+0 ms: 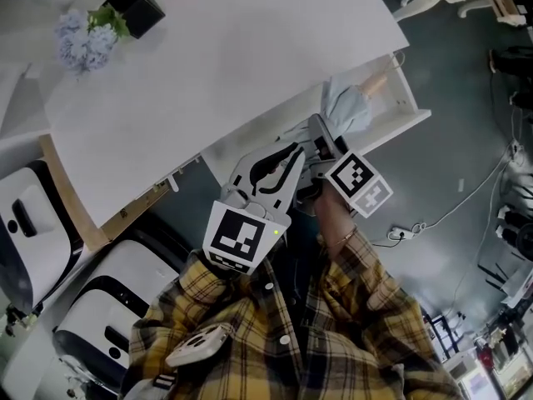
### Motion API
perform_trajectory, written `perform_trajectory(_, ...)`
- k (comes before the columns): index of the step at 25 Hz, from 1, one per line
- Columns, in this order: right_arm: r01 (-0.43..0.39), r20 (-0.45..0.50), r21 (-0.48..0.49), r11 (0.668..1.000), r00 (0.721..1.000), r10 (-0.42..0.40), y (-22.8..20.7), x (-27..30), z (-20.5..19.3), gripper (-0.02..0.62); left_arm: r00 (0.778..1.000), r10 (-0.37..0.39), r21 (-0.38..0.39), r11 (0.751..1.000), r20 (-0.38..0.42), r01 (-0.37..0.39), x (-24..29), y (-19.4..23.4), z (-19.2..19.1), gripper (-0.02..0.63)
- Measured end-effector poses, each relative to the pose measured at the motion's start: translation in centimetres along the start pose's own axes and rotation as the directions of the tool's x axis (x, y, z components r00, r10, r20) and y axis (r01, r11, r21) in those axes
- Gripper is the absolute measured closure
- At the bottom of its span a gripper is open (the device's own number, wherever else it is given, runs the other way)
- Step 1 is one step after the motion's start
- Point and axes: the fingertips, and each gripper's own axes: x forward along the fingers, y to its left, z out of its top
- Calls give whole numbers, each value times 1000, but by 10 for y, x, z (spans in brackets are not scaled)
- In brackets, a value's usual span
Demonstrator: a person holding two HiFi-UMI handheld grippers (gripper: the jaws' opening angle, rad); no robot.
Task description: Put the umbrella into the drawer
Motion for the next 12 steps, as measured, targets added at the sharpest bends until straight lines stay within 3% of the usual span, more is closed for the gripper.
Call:
perform_trajectory(5, 16, 3, 135, 991, 1000, -16, -9, 7, -7, 279, 999, 11, -8, 1000, -31, -11, 1, 8, -14, 563)
perform_trajectory(12, 30, -9, 225, 974, 1000, -29, -11, 24, -16, 281, 998, 27, -17, 999, -60, -28, 1, 20, -28, 563)
